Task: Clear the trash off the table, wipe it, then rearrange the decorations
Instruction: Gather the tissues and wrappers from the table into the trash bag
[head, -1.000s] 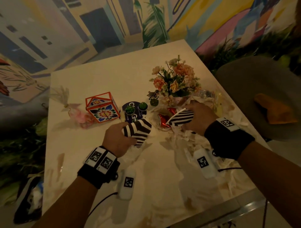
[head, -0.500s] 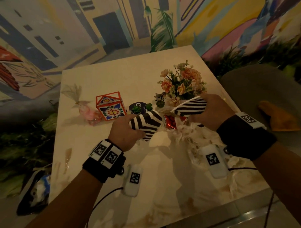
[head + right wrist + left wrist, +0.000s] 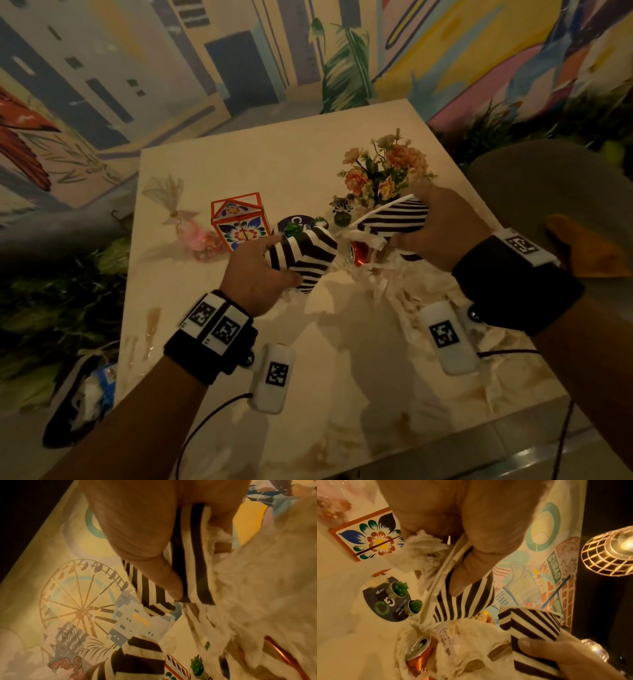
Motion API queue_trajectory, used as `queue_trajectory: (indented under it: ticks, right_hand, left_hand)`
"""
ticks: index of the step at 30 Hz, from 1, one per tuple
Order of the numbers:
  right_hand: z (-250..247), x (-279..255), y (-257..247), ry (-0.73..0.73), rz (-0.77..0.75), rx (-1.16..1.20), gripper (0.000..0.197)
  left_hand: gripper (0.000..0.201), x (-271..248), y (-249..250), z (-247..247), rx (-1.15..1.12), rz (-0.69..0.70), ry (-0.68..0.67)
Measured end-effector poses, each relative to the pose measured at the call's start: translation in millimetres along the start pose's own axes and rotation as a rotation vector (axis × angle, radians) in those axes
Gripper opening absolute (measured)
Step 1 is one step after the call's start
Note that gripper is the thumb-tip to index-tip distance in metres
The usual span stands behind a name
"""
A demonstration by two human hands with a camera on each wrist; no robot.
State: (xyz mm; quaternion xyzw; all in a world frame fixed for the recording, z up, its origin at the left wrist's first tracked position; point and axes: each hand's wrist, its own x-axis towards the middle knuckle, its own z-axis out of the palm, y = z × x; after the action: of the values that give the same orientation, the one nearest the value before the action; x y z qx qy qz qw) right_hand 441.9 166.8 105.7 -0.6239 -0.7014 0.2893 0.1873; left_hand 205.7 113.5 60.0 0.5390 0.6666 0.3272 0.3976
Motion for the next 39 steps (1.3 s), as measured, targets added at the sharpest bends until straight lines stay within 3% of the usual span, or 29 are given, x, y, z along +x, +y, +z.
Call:
queue_trajectory:
  ticks: [5, 16, 23, 28, 35, 39]
  right_hand:
    - [-7, 4, -8, 0.078, -0.042, -0.015, 0.056]
    - [-5, 17, -45, 0.03, -0.11, -0.04, 0.051]
    - [-13, 20, -68, 0.034, -0.255, -0.037, 0.027]
    - [5, 21, -58, -0.13, -0.183, -0.235, 0.031]
    - [6, 19, -57, -0.058, -0.149, -0.156, 0.021]
    - [10, 20, -63, -0.049, -0.172, -0.151, 0.025]
  left_hand:
    - [0.047, 2, -5, -11, -0.066, -0.053, 0.048]
    - [0.049, 4, -19, -49, -0.261, -0.131, 0.132]
    - [0.05, 4, -38, -84, -0.309, -0.162, 0.204]
    - [0.049, -2, -43, -77, -0.222, -0.164, 0.149]
    - [0.049, 0, -43, -79, -0.239, -0.145, 0.181]
    - [0.047, -2, -46, -95, -0.272, -0.157, 0.222]
